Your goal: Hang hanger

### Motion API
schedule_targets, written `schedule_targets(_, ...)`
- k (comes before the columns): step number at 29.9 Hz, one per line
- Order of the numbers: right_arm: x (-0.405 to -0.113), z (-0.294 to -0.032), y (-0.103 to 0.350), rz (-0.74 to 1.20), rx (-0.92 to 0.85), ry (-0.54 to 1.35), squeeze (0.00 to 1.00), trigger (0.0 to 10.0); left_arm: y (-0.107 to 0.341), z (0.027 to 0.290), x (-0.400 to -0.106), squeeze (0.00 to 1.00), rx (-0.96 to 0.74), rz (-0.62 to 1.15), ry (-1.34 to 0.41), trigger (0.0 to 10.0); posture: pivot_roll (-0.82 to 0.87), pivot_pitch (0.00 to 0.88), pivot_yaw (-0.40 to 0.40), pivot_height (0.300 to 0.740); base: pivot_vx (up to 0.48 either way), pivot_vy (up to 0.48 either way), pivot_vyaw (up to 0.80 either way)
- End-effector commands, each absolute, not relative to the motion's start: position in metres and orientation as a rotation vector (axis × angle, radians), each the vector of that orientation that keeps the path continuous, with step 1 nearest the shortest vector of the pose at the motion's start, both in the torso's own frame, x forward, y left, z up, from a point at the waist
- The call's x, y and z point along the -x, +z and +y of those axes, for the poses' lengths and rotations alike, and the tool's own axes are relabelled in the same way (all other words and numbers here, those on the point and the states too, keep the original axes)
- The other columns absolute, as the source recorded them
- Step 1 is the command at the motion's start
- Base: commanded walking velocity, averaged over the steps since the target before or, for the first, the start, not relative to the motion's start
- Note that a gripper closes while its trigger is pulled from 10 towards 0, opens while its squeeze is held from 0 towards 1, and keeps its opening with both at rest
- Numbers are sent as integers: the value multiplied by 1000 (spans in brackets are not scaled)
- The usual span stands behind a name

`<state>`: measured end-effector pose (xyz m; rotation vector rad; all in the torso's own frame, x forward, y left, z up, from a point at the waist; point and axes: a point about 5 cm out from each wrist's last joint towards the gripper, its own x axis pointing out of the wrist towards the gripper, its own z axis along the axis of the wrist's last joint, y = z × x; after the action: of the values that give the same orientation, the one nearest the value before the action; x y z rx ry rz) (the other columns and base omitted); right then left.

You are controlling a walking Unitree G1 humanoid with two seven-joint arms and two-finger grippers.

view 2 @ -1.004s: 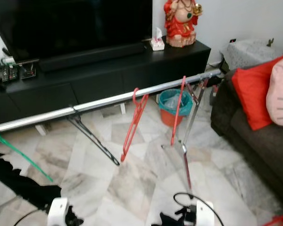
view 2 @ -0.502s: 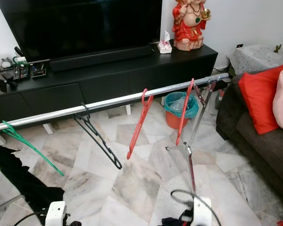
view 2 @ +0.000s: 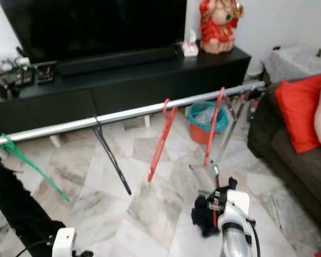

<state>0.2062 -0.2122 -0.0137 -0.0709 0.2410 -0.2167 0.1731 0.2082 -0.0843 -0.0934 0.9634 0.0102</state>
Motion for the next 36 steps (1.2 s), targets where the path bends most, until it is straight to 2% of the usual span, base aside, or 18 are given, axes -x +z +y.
schedule_targets(1, -212, -210, 2, 148, 81, -198, 0, 10000, -85, 210, -170, 0, 95, 972, 18, 10000, -110, 0, 14, 740, 0, 0, 0)
schedule_targets(7, -203, -200, 16, 59, 104, -158, 0, 10000, -85, 211, -171, 0, 91, 967, 14, 10000, -109, 0, 13, 740, 0, 0, 0)
schedule_targets(14, -208, -196, 41, -39, 140, -167, 0, 10000, -83, 214, -173, 0, 83, 950, 34, 10000, -123, 0, 31, 740, 0, 0, 0)
schedule_targets(17, -209, -196, 50, -70, 92, -212, 0, 10000, -83, 216, -173, 0, 67, 949, 35, 10000, -136, 0, 40, 740, 0, 0, 0)
schedule_targets(25, -204, -187, 44, -42, 72, -188, 0, 10000, -81, 217, -175, 0, 17, 942, 17, 10000, -132, 0, 43, 740, 0, 0, 0)
schedule_targets(36, -207, -185, 46, -15, 69, -170, 0, 10000, -82, 213, -176, 0, 9, 944, 18, 10000, -127, 0, 36, 740, 0, -278, 0)
